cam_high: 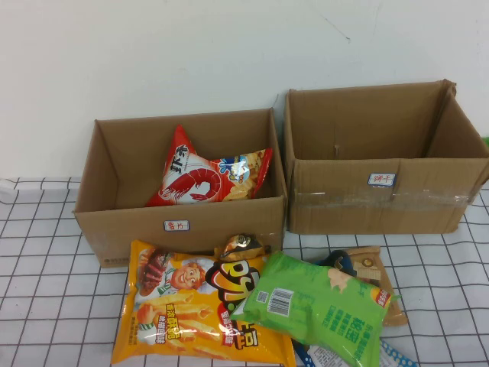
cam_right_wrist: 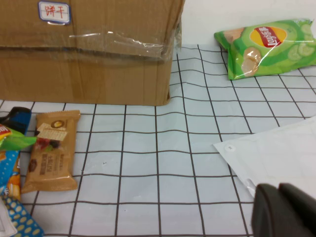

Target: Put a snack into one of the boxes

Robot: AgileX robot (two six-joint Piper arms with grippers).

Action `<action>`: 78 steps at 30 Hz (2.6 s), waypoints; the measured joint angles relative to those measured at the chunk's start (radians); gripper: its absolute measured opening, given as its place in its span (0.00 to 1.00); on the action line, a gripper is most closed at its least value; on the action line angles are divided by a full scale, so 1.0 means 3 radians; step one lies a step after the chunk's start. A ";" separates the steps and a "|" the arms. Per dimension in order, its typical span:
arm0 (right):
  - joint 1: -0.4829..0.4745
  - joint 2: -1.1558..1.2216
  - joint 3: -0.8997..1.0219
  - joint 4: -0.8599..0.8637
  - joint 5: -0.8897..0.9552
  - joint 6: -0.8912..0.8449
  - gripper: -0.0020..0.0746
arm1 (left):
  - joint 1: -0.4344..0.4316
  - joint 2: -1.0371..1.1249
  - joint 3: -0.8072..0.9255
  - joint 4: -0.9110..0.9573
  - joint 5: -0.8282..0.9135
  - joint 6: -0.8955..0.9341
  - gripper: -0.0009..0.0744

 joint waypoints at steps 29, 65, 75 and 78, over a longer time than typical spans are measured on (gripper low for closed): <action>0.0000 0.0000 0.0000 0.0000 0.0000 -0.0068 0.02 | 0.0000 0.0000 0.0000 0.0000 0.0000 -0.0009 0.01; 0.0000 0.0000 0.0000 -0.0037 0.0000 -0.0291 0.02 | -0.0102 0.0798 -0.0448 -0.2833 0.0297 0.0186 0.01; 0.0000 0.0000 0.0000 -0.0037 0.0000 -0.0291 0.02 | -0.0102 0.2774 -0.1600 -0.2768 0.1490 0.1687 0.01; 0.0000 0.0000 0.0000 -0.0037 0.0000 -0.0291 0.02 | -0.0102 0.3333 -0.1895 -0.2759 0.1645 0.1935 0.03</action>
